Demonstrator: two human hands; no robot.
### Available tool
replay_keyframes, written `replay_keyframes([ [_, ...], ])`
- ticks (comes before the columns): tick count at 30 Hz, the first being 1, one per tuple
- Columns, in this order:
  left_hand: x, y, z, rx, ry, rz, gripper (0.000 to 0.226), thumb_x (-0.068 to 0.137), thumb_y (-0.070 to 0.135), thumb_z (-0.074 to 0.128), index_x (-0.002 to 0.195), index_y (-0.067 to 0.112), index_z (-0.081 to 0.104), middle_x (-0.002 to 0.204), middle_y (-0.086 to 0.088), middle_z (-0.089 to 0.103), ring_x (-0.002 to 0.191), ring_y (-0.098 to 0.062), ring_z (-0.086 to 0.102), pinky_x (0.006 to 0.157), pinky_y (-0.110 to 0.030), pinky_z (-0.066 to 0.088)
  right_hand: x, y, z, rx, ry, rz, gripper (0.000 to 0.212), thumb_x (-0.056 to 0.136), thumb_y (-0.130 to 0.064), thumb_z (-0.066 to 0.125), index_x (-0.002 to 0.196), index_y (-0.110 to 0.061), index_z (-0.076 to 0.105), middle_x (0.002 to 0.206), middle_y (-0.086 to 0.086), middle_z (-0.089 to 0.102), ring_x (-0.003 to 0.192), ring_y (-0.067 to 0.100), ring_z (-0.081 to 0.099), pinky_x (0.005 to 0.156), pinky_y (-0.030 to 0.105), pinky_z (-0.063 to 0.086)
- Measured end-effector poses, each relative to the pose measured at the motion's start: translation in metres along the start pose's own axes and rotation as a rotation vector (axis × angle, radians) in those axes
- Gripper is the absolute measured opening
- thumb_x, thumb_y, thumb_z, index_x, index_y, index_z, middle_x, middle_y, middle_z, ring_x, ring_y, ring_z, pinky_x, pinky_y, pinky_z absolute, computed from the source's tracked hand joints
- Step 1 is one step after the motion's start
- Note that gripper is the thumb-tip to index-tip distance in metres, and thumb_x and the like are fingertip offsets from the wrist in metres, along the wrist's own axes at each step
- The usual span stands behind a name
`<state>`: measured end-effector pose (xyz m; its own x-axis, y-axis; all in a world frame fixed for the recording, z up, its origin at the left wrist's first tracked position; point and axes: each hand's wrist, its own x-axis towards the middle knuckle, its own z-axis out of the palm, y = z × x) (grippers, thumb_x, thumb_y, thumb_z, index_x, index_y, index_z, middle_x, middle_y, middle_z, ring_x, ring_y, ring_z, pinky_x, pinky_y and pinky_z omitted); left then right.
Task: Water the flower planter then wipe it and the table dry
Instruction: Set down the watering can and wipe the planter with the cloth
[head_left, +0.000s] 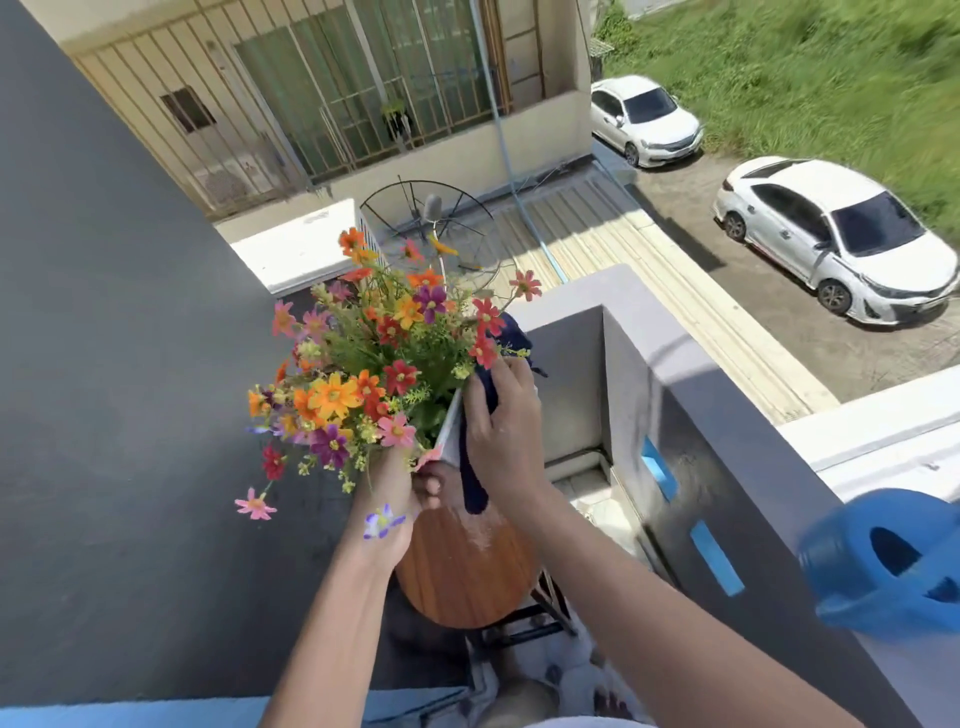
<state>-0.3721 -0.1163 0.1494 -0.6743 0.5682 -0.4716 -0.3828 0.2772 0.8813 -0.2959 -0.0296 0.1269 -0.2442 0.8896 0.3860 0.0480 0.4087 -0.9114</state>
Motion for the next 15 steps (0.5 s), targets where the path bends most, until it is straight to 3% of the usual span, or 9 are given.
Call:
replay_keyframes([
  [2,-0.001,0.002,-0.005,-0.042,-0.022,-0.027,0.041,0.106,0.017,0.024,0.073,0.006,0.046,0.060,-0.013,0.053,0.026,-0.008,0.044,0.032,-0.013,0.034,0.020,0.012,-0.002,-0.070,0.048,0.044,0.027,0.098,-0.013,0.049,0.122,-0.005,0.059,0.094,0.004,0.048,0.081,0.012,0.041,0.070,0.026,0.035],
  [4,-0.003,0.005,-0.007,-0.089,-0.079,-0.033,0.041,0.106,0.018,0.026,0.072,0.006,0.046,0.045,-0.006,0.054,0.027,-0.008,0.042,0.033,-0.012,0.031,0.032,0.029,-0.007,-0.111,0.093,0.072,0.034,0.098,-0.010,0.051,0.131,-0.004,0.054,0.101,0.000,0.045,0.091,0.011,0.040,0.082,0.023,0.036],
  [8,-0.003,0.016,0.000,-0.116,-0.059,-0.007,0.031,0.097,0.015,0.040,0.067,0.010,0.045,0.037,0.000,0.048,0.024,-0.006,0.037,0.034,-0.010,0.026,0.015,0.049,-0.007,-0.192,0.082,0.045,0.027,0.100,-0.013,0.048,0.123,0.001,0.056,0.097,-0.003,0.042,0.091,0.021,0.045,0.082,0.035,0.041],
  [11,0.001,0.016,0.000,-0.174,-0.035,-0.004,0.031,0.091,0.016,0.046,0.062,0.007,0.049,0.039,-0.004,0.048,0.024,-0.008,0.036,0.034,-0.011,0.028,-0.013,0.053,-0.002,-0.187,0.009,0.095,0.027,0.101,-0.015,0.048,0.125,-0.004,0.055,0.097,-0.001,0.043,0.084,0.011,0.040,0.075,0.024,0.034],
  [15,0.003,0.012,0.001,-0.128,-0.011,-0.005,0.066,0.100,0.014,0.036,0.038,0.006,0.058,0.044,-0.001,0.042,0.025,-0.005,0.033,0.034,-0.010,0.026,-0.030,0.043,-0.004,-0.114,-0.126,0.106,0.027,0.101,-0.016,0.049,0.127,-0.010,0.056,0.093,-0.003,0.046,0.077,0.004,0.036,0.067,0.013,0.029],
])
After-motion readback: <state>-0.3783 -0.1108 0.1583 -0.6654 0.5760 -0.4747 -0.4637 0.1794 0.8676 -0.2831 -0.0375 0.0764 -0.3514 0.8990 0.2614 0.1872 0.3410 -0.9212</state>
